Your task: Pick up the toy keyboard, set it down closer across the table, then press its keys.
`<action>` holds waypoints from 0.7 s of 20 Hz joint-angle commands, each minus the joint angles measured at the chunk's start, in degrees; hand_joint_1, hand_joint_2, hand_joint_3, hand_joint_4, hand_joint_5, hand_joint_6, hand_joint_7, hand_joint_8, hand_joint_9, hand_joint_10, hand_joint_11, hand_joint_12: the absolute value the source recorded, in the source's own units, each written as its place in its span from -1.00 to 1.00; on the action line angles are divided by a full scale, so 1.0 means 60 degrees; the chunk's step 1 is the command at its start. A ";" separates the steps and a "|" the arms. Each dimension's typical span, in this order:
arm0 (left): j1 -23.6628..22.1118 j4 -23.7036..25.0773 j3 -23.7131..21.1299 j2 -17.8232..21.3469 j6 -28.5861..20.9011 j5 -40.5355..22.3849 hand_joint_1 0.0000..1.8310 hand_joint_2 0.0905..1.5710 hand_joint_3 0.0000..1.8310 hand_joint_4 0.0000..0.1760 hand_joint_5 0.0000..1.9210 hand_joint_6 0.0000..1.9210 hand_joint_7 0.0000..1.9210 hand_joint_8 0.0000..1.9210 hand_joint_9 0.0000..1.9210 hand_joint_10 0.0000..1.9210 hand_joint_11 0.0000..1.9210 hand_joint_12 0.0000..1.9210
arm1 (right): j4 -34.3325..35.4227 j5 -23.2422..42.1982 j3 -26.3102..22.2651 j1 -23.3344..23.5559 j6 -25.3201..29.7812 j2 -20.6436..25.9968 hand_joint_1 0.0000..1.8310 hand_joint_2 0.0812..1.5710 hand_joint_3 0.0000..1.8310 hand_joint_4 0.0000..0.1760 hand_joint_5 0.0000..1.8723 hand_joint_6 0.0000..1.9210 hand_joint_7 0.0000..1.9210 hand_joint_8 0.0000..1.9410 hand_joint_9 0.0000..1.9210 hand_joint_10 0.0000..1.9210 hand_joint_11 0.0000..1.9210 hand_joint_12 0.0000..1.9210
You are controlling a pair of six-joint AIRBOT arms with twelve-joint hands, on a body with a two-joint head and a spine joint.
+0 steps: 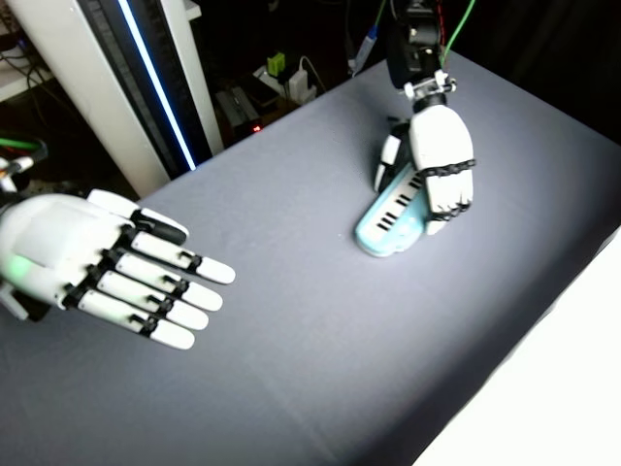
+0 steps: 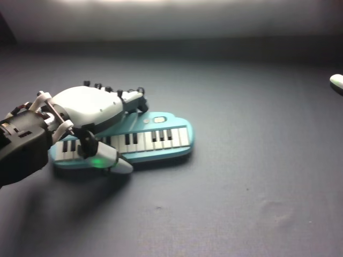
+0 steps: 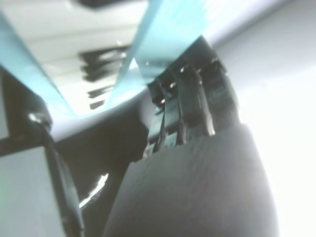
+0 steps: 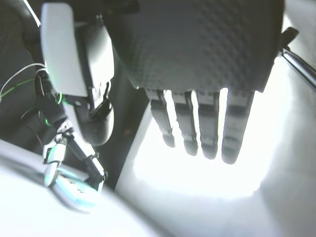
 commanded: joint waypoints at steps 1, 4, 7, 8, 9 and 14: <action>-0.0207 0.0158 -0.0050 0.0083 -0.0128 -0.1523 0.60 0.41 -1.00 -1.00 -0.88 0.74 -0.79 0.81 -0.49 0.93 -0.28 1.00 | -0.0021 0.1371 -0.0034 -0.0024 0.0070 0.0100 -0.70 0.65 -1.00 -0.22 -1.00 -1.00 -1.00 -1.00 -1.00 -1.00 -1.00 -1.00; -0.0414 0.0726 -0.0127 -0.0040 -0.0557 -0.1735 0.48 0.38 -1.00 -1.00 -0.85 0.68 -0.81 0.82 -0.48 1.00 -0.24 1.00 | -0.0021 0.1651 -0.0090 -0.0155 0.0158 0.0131 -0.71 0.65 -1.00 -0.23 -1.00 -1.00 -1.00 -1.00 -1.00 -1.00 -1.00 -1.00; -0.0742 0.1298 0.0004 -0.0470 -0.0966 -0.1670 0.75 0.36 -0.90 -1.00 -0.82 0.65 -0.74 0.76 -0.23 0.55 -0.13 0.98 | -0.0025 0.1818 -0.0135 -0.0215 0.0223 0.0193 -0.72 0.64 -1.00 0.13 -1.00 -1.00 -1.00 -1.00 -1.00 -1.00 -1.00 -1.00; -0.0808 0.1462 0.0087 -0.0612 -0.1159 -0.1636 0.76 0.39 -0.90 -1.00 -0.86 0.65 -0.79 0.77 -0.27 0.59 -0.17 1.00 | -0.0029 0.1847 -0.0137 -0.0215 0.0227 0.0198 -0.73 0.63 -1.00 0.15 -1.00 -1.00 -1.00 -1.00 -1.00 -1.00 -1.00 -1.00; -0.0894 0.1674 0.0207 -0.0841 -0.1466 -0.1585 0.76 0.39 -0.90 -1.00 -0.82 0.54 -0.78 0.77 -0.27 0.58 -0.14 1.00 | -0.0041 0.1896 -0.0139 -0.0215 0.0233 0.0202 -0.75 0.63 -1.00 0.22 -1.00 -1.00 -1.00 -1.00 -1.00 -1.00 -1.00 -1.00; -0.1257 0.2286 0.0700 -0.1903 -0.1953 -0.1028 0.44 0.39 -0.98 -1.00 -0.78 0.33 -0.76 0.43 -0.51 0.66 -0.32 0.82 | -0.0242 0.2052 -0.0141 -0.0208 0.0364 0.0218 -0.75 0.66 -0.99 0.32 -1.00 -1.00 -1.00 -1.00 -1.00 -1.00 -1.00 -1.00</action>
